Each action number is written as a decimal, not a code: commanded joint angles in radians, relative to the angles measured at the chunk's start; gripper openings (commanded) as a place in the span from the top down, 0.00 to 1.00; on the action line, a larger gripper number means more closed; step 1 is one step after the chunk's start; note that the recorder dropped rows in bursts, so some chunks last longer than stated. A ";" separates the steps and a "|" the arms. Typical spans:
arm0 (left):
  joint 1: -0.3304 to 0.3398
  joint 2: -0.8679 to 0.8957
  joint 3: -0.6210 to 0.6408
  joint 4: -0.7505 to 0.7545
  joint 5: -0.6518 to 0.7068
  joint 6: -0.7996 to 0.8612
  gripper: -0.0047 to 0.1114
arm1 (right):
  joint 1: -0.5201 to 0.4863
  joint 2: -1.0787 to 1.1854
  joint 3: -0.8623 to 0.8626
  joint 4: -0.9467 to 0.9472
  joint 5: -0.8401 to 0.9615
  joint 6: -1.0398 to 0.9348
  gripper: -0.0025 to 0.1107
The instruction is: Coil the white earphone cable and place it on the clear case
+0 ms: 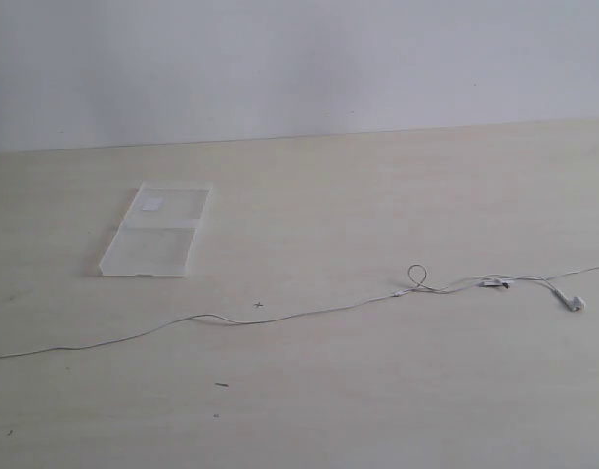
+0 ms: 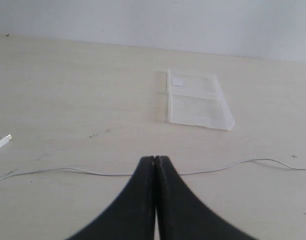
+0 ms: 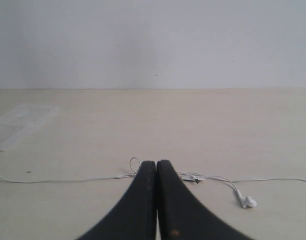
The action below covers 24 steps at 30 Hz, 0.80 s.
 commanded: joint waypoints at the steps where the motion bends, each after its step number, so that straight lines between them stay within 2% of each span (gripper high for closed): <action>1: 0.001 -0.005 -0.001 -0.018 -0.002 -0.004 0.96 | -0.005 -0.006 0.006 -0.001 0.001 -0.003 0.98; 7: 0.001 -0.005 -0.153 -0.093 0.002 -0.004 0.96 | -0.005 -0.006 0.006 -0.001 0.001 -0.003 0.98; 10: 0.001 -0.005 -0.296 -0.160 0.072 -0.004 0.96 | -0.005 -0.006 0.006 -0.001 0.001 -0.003 0.98; 12: 0.001 -0.005 -0.346 -0.165 0.113 -0.004 0.96 | -0.005 -0.006 0.006 -0.001 0.001 -0.003 0.98; 15: 0.001 -0.005 -0.364 -0.237 0.115 -0.004 0.96 | -0.005 -0.006 0.006 -0.001 0.001 -0.003 0.98; 17: 0.001 -0.005 -0.364 -0.247 0.046 -0.006 0.96 | -0.005 -0.006 0.006 -0.001 0.001 -0.003 0.98; 20: 0.001 -0.005 -0.362 -0.362 0.037 -0.078 0.96 | -0.005 -0.006 0.006 -0.001 0.001 -0.001 0.98; 24: 0.001 0.008 -0.362 -0.366 0.027 -0.051 0.96 | -0.005 -0.006 0.006 -0.001 0.001 -0.001 0.98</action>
